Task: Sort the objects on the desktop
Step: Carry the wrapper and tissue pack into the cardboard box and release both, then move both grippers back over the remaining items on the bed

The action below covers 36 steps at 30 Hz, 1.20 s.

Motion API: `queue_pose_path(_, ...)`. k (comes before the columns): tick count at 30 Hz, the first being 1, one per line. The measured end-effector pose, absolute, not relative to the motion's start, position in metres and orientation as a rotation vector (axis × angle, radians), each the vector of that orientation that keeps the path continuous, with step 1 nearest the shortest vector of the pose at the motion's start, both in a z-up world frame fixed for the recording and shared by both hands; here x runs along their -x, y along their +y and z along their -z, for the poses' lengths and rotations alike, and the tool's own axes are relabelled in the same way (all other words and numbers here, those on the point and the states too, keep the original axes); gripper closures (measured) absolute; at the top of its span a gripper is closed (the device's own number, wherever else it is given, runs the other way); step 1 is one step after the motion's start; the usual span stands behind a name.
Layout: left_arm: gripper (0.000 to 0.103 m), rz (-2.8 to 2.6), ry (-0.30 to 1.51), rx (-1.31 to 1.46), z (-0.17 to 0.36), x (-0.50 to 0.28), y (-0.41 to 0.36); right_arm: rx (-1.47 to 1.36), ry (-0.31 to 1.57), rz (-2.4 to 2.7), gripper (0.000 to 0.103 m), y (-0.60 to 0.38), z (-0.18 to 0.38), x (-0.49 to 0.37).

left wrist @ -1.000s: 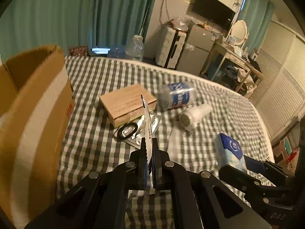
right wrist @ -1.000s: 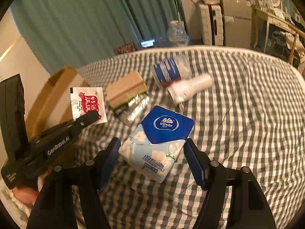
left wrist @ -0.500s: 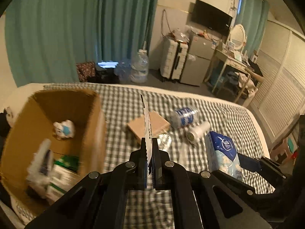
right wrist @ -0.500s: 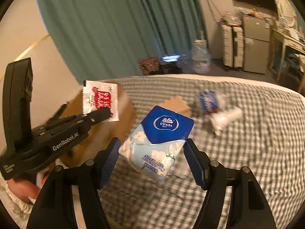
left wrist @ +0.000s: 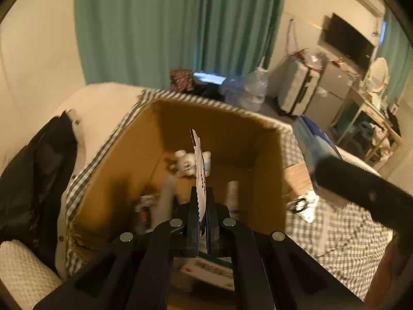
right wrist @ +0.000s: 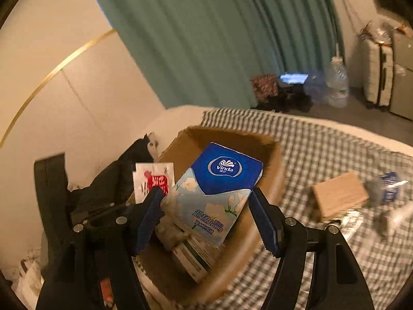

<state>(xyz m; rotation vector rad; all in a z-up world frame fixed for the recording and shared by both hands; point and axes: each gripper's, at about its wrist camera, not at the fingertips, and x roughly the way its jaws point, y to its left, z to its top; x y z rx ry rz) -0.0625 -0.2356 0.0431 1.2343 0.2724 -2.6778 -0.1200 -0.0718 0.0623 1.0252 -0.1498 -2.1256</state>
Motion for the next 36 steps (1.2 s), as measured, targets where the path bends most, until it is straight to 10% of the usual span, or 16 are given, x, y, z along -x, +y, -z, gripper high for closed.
queue_pose_path(6,0.093,2.607,0.257,-1.329,-0.015,0.073,-0.254,-1.102,-0.267,2.111,0.03,-0.097,-0.043,0.151)
queue_pose_path(10,0.03,2.556,0.299,-1.375,-0.009,0.082,-0.261,-1.091,-0.367,2.1,0.018,-0.083,-0.05,0.16)
queue_pose_path(36,0.0,2.785,0.147,-1.283,-0.032,0.053,-0.038,-1.213,-0.37,2.708,0.018,0.256,-0.005,0.055)
